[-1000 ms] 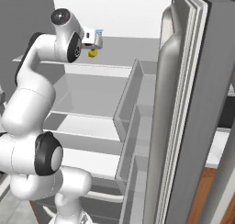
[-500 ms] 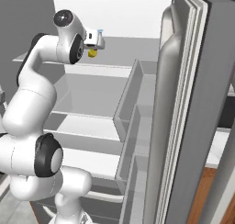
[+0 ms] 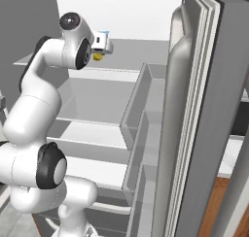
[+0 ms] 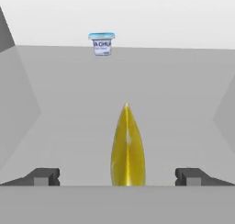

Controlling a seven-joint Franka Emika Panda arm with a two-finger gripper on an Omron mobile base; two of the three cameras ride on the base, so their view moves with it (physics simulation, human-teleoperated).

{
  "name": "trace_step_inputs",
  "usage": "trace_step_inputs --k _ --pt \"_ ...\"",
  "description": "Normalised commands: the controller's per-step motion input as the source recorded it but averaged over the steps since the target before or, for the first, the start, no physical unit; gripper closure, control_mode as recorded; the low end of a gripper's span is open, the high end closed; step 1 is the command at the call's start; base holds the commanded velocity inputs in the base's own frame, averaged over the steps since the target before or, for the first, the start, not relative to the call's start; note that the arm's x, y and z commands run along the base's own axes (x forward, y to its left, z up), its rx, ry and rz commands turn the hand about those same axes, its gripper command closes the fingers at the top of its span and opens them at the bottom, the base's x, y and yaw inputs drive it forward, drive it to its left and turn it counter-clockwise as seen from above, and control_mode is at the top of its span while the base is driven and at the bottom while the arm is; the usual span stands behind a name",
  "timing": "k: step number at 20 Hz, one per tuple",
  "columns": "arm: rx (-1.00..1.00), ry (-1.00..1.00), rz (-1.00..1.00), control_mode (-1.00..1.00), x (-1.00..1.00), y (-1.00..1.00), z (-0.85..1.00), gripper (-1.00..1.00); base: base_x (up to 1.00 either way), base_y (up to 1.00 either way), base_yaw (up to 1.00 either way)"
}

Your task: Take the lemon wedge from the fridge and place it on the plate with fish on the dining counter.

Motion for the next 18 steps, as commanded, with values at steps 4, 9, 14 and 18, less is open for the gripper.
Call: trace_step_inputs --k 4,9,14,18 --pt "0.0 0.0 0.0 -1.0 0.0 -0.06 0.0 -1.0 0.0 0.0 0.0" --pt "0.0 0.0 0.0 -1.0 0.0 0.0 0.0 -1.0 0.0 0.0 0.0" --pt "0.0 0.0 0.0 -1.0 0.03 0.0 -0.13 -1.0 0.0 0.0 0.0" --pt "0.0 0.0 0.0 -1.0 0.07 0.0 -0.18 -1.0 0.0 0.0 0.0"
